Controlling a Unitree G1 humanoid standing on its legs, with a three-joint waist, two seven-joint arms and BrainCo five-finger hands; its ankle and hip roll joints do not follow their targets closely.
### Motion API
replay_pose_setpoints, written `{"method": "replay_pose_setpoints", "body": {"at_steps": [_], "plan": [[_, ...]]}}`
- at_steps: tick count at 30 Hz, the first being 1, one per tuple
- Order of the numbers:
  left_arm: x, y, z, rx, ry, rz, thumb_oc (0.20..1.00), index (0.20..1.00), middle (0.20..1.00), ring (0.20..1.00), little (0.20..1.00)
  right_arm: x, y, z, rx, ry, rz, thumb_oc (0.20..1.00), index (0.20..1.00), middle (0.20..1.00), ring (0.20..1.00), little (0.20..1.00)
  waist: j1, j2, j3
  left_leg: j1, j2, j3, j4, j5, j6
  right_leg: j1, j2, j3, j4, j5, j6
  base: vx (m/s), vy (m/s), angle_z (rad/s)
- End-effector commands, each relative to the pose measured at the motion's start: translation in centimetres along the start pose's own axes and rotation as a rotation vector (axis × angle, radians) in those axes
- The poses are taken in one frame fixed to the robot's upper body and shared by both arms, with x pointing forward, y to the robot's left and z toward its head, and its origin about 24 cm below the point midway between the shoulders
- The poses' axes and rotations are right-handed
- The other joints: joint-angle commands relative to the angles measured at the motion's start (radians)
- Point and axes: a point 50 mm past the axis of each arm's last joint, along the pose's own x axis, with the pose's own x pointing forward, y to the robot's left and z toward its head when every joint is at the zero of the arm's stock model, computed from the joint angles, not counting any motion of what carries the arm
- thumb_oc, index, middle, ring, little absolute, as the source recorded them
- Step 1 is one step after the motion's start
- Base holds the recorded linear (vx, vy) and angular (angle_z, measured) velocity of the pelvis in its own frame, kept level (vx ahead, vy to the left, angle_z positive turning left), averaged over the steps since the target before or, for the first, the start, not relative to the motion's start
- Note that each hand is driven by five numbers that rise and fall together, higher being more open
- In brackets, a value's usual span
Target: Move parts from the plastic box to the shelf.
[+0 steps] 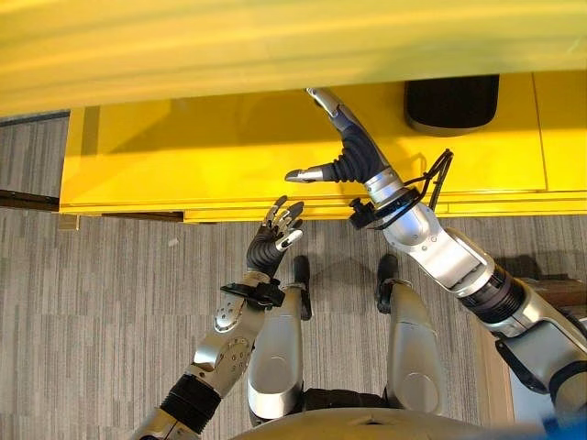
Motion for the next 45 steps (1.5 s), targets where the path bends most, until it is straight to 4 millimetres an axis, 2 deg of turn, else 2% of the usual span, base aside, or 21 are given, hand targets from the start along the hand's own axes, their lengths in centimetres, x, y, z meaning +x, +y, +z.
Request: {"method": "replay_pose_setpoints", "body": {"at_steps": [1, 9, 12, 25, 45], "plan": [[0.1, -1.3, 2.7, 0.038, -0.117, -0.081, 1.0, 1.0, 1.0, 1.0, 1.0, 0.9, -1.0, 3.1, 0.062, -0.14, -0.061, 1.0, 1.0, 1.0, 1.0, 1.0, -0.001, 0.003, -0.034, -0.016, -0.003, 0.051, 0.09, -0.072, 0.071, 0.07, -0.041, -0.016, -0.083, 0.033, 0.05, 0.0, 0.0, 0.0], [0.4, -1.3, 2.4, 0.031, -0.104, -0.078, 1.0, 1.0, 1.0, 1.0, 1.0, 1.1, -1.1, 1.7, 0.026, -0.053, -0.129, 1.0, 1.0, 1.0, 1.0, 1.0, -0.006, 0.007, -0.034, -0.019, -0.007, 0.051, 0.105, -0.083, 0.075, 0.059, -0.041, -0.007, -0.066, 0.029, 0.046, 0.01, 0.006, 0.01], [0.5, -1.5, 2.2, 0.03, -0.103, -0.078, 1.0, 1.0, 1.0, 1.0, 1.0, 1.0, -1.1, 0.5, 0.018, 0.012, -0.162, 1.0, 1.0, 1.0, 1.0, 1.0, -0.009, 0.008, -0.034, -0.023, -0.01, 0.049, 0.111, -0.086, 0.077, 0.054, -0.041, -0.002, -0.06, 0.026, 0.043, 0.0, 0.0, 0.0], [0.4, -1.6, 1.5, 0.02, -0.082, -0.088, 1.0, 1.0, 1.0, 1.0, 1.0, 0.4, -2.2, -2.6, -0.002, 0.128, -0.303, 1.0, 1.0, 1.0, 1.0, 1.0, -0.022, 0.01, -0.034, -0.024, -0.014, 0.051, 0.137, -0.109, 0.084, 0.045, -0.04, 0.012, -0.037, 0.02, 0.038, 0.02, 0.005, 0.0], [0.6, -1.7, 1.1, 0.007, -0.074, -0.088, 1.0, 1.0, 1.0, 1.0, 1.0, -0.8, -3.3, -4.6, 0.017, 0.196, -0.397, 1.0, 1.0, 1.0, 1.0, 1.0, -0.046, 0.009, -0.034, -0.007, -0.017, 0.061, 0.137, -0.117, 0.087, 0.05, -0.03, 0.031, -0.035, 0.017, 0.034, 0.01, 0.003, -0.01]]}}
